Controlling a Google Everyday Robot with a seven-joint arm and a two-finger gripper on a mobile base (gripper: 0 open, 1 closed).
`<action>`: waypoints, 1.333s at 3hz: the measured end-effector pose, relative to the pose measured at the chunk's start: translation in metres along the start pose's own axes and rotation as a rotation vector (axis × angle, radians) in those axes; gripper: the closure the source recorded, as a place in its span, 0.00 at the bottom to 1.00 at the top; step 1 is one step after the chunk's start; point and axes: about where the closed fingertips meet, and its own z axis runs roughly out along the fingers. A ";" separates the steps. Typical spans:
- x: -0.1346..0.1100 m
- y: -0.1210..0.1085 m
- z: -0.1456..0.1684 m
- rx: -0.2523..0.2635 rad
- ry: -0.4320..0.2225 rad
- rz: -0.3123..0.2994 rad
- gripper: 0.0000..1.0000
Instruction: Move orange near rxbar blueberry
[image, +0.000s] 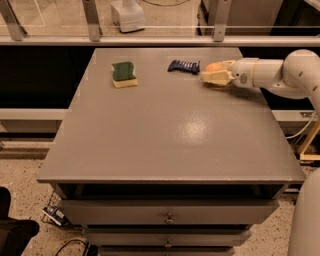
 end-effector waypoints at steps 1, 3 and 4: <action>0.017 0.005 0.019 -0.018 0.001 0.024 1.00; 0.010 0.005 0.018 -0.020 0.001 0.025 0.54; 0.010 0.005 0.018 -0.020 0.001 0.025 0.31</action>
Offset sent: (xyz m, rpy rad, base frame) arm 0.0045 0.0120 -0.0185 0.0149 0.0190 0.0099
